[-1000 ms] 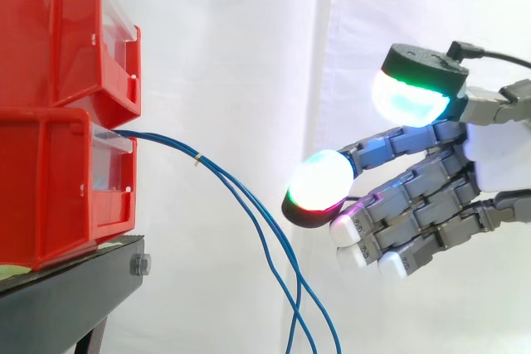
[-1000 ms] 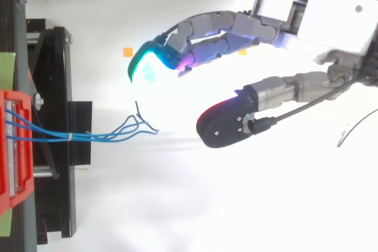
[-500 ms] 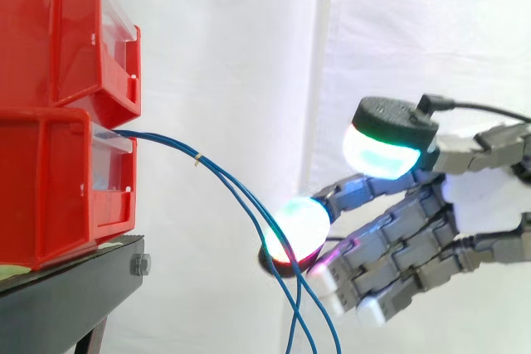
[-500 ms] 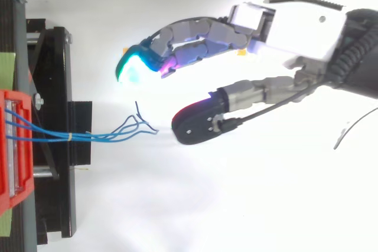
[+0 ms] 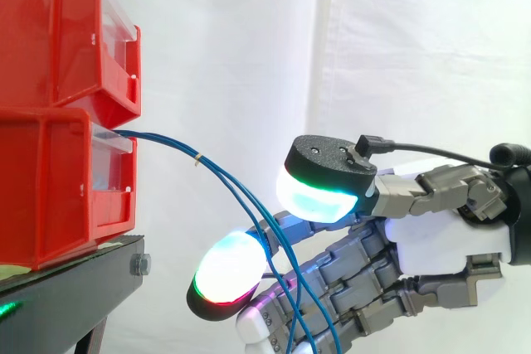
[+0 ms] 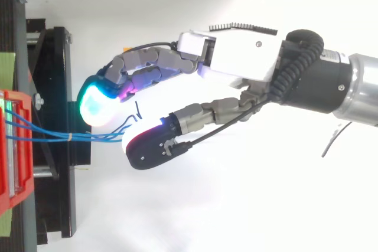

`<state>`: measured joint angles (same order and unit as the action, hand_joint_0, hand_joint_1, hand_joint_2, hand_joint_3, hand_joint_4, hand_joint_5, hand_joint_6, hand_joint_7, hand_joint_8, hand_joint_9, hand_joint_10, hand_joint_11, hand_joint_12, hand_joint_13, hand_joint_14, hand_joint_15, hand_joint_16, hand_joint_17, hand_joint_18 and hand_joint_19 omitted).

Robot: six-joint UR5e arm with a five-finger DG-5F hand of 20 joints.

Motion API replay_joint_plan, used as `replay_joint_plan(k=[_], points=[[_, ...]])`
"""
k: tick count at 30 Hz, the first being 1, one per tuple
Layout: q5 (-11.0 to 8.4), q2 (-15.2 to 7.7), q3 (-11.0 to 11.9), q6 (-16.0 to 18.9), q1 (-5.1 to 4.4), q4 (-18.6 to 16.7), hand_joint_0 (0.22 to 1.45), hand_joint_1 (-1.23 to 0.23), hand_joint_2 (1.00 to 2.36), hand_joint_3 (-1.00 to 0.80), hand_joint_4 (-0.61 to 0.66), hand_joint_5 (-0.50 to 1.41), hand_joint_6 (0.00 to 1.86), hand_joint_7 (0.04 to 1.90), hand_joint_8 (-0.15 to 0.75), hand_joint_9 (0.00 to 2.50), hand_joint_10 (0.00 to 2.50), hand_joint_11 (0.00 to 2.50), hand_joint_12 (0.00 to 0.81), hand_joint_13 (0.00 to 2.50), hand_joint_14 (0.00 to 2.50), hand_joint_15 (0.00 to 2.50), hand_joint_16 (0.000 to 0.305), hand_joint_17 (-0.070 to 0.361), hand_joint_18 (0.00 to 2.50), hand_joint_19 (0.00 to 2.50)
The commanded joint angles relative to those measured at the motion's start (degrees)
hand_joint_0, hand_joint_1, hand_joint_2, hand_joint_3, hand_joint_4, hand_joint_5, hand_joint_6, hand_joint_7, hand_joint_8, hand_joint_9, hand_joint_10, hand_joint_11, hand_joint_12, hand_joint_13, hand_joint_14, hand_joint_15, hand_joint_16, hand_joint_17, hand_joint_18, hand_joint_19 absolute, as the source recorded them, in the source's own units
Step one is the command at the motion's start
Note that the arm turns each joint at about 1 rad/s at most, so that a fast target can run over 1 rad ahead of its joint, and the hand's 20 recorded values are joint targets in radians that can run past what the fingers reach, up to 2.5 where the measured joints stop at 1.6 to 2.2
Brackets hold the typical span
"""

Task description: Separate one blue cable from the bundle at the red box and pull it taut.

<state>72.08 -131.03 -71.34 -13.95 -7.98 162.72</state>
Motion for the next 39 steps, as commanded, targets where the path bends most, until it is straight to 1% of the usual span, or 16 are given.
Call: replay_joint_plan(k=[1, 2, 6, 9, 12, 14, 19, 21, 25, 27, 29, 33, 35, 37, 38, 39], points=[[0.08, -0.6, 0.1, 0.4, -0.02, -1.8, 0.51, -0.63, 1.0, -0.5, 0.19, -0.18, 0.5, 0.93, 0.277, 0.54, 0.01, 0.3, 0.354, 0.48, 0.01, 0.23, 0.042, 0.095, 0.38, 0.38], [0.26, -1.2, 0.1, 0.7, 0.07, -2.5, 0.51, -0.63, 1.0, -0.5, 0.19, -0.18, 0.5, 0.94, 0.277, 0.54, 0.01, 0.31, 0.355, 0.48, 0.01, 0.22, 0.042, 0.095, 0.39, 0.39], [0.87, -1.5, 0.5, 1.5, 0.16, -3.1, 0.51, -0.63, 1.0, -0.5, 0.19, -0.18, 0.5, 0.96, 0.277, 0.54, 0.01, 0.3, 0.354, 0.49, 0.01, 0.23, 0.042, 0.095, 0.39, 0.39], [1.05, -1.6, 0.5, 1.6, 0.42, -3.5, 0.52, -0.63, 1.0, -0.5, 0.19, -0.17, 0.5, 0.98, 0.278, 0.54, 0.01, 0.32, 0.355, 0.49, 0.01, 0.23, 0.042, 0.095, 0.39, 0.4], [2.54, -1.6, 0.5, 1.6, 0.86, -4.5, 0.52, -0.63, 1.0, -0.5, 0.18, -0.17, 0.5, 1.0, 0.276, 0.55, 0.01, 0.32, 0.355, 0.5, 0.01, 0.24, 0.042, 0.095, 0.4, 0.4], [2.81, -1.6, 0.5, 1.6, 0.95, -4.8, 0.52, -0.63, 1.0, -0.5, 0.18, -0.17, 0.5, 1.01, 0.276, 0.55, 0.01, 0.33, 0.355, 0.5, 0.01, 0.23, 0.042, 0.095, 0.4, 0.41], [2.81, -1.7, 0.5, 1.6, 0.95, -5.2, 0.52, -0.63, 1.0, -0.5, 0.18, -0.17, 0.5, 1.03, 0.279, 0.56, 0.01, 0.33, 0.357, 0.5, 0.01, 0.23, 0.043, 0.096, 0.4, 0.41], [2.81, -1.9, 0.5, 1.6, 0.95, -6.0, 0.52, -0.63, 1.0, -0.5, 0.18, -0.17, 0.5, 1.04, 0.277, 0.56, 0.01, 0.33, 0.358, 0.51, 0.01, 0.24, 0.043, 0.096, 0.41, 0.42], [3.6, -2.3, 0.6, 2.3, 1.03, -7.0, 0.52, -0.63, 1.0, -0.5, 0.18, -0.16, 0.5, 1.05, 0.278, 0.56, 0.01, 0.33, 0.358, 0.51, 0.01, 0.25, 0.043, 0.097, 0.41, 0.42], [3.33, -2.2, 0.7, 2.5, 0.95, -7.1, 0.52, -0.63, 1.0, -0.5, 0.18, -0.16, 0.5, 1.06, 0.278, 0.56, 0.01, 0.33, 0.357, 0.51, 0.01, 0.24, 0.043, 0.097, 0.41, 0.42], [3.42, -2.3, 1.2, 2.5, 0.86, -7.0, 0.52, -0.64, 1.0, -0.5, 0.17, -0.16, 0.5, 1.08, 0.278, 0.56, 0.01, 0.34, 0.356, 0.51, 0.01, 0.25, 0.043, 0.097, 0.42, 0.42], [3.6, -2.3, 1.3, 2.5, 0.59, -7.3, 0.52, -0.64, 1.0, -0.5, 0.17, -0.16, 0.5, 1.1, 0.277, 0.57, 0.01, 0.35, 0.357, 0.52, 0.01, 0.25, 0.043, 0.097, 0.42, 0.43], [3.6, -3.2, 1.6, 2.7, 0.68, -7.3, 0.53, -0.64, 1.0, -0.5, 0.17, -0.16, 0.5, 1.1, 0.277, 0.57, 0.01, 0.36, 0.359, 0.52, 0.01, 0.26, 0.043, 0.097, 0.43, 0.43], [3.68, -3.4, 1.8, 3.2, 0.86, -7.3, 0.53, -0.64, 1.0, -0.5, 0.16, -0.16, 0.5, 1.11, 0.277, 0.57, 0.01, 0.36, 0.358, 0.52, 0.01, 0.26, 0.043, 0.097, 0.43, 0.43], [4.04, -4.6, 2.5, 3.9, 0.86, -7.2, 0.53, -0.64, 1.0, -0.5, 0.16, -0.16, 0.5, 1.12, 0.278, 0.57, 0.01, 0.35, 0.357, 0.52, 0.01, 0.26, 0.043, 0.097, 0.43, 0.43], [4.21, -4.6, 3.1, 4.3, 0.86, -7.0, 0.53, -0.64, 1.0, -0.5, 0.17, -0.16, 0.5, 1.12, 0.279, 0.57, 0.01, 0.36, 0.358, 0.53, 0.01, 0.26, 0.043, 0.097, 0.43, 0.43]])
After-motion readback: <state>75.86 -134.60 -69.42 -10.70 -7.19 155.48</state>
